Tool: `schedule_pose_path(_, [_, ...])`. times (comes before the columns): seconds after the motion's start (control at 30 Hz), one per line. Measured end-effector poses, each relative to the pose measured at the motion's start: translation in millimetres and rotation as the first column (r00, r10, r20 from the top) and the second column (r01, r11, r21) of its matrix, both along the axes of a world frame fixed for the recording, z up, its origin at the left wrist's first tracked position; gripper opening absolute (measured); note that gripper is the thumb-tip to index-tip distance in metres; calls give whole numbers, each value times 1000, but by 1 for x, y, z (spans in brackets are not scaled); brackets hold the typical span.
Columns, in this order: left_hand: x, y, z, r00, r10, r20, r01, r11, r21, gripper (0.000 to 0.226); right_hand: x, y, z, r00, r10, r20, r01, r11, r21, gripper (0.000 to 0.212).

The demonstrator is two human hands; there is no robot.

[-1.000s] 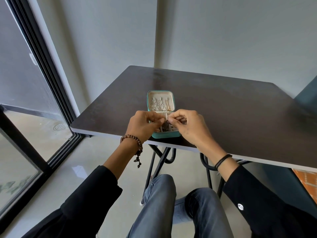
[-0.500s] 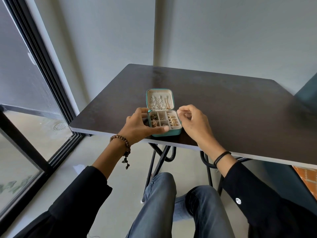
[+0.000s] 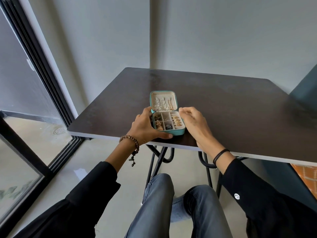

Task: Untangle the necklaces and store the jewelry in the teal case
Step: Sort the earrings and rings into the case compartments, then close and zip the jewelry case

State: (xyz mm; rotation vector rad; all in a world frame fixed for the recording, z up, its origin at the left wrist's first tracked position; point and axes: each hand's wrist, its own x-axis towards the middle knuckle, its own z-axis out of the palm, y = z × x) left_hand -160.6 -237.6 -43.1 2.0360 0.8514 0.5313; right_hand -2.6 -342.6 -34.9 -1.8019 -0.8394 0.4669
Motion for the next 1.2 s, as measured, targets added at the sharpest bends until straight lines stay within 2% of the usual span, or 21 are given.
schedule_pose_path(0.23, [49, -14, 6, 996, -79, 37, 77, 995, 58, 122, 37, -27, 11, 994, -106, 33, 105, 994, 31, 38])
schedule_pose_path(0.4, [83, -28, 10, 990, -136, 30, 136, 990, 27, 149, 64, -48, 13, 984, -178, 29, 177, 984, 33, 38])
schedule_pose_path(0.57, [105, -33, 8, 988, -144, -55, 149, 984, 98, 135, 83, -59, 7, 974, -227, 23, 227, 974, 6, 40])
schedule_pose_path(0.83, [109, -24, 4, 973, -216, -78, 221, 973, 69, 146, 101, -48, 4, 970, -239, 47, 242, 967, -74, 45])
schedule_pose_path(0.9, [108, -23, 2, 971, -230, -67, 234, 970, 70, 147, 104, -42, 7, 973, -228, 30, 229, 970, -80, 52])
schedule_pose_path(1.0, [110, -24, 4, 971, -233, -49, 236, 970, 68, 147, 111, -31, 12, 982, -179, -58, 176, 983, -61, 79])
schedule_pose_path(1.03, [110, -24, 4, 972, -232, -48, 235, 970, 67, 147, 114, -27, 11, 982, -153, -114, 149, 988, -43, 79])
schedule_pose_path(1.1, [110, -24, 4, 973, -225, -48, 228, 971, 67, 147, 118, -21, 11, 961, -137, -241, 145, 989, 16, 62])
schedule_pose_path(1.17, [109, -23, 4, 975, -219, -46, 221, 973, 67, 147, 122, -19, 14, 914, -156, -376, 213, 970, 114, 50])
schedule_pose_path(1.2, [109, -23, 3, 975, -216, -46, 219, 973, 67, 147, 124, -19, 16, 884, -155, -441, 245, 957, 155, 53])
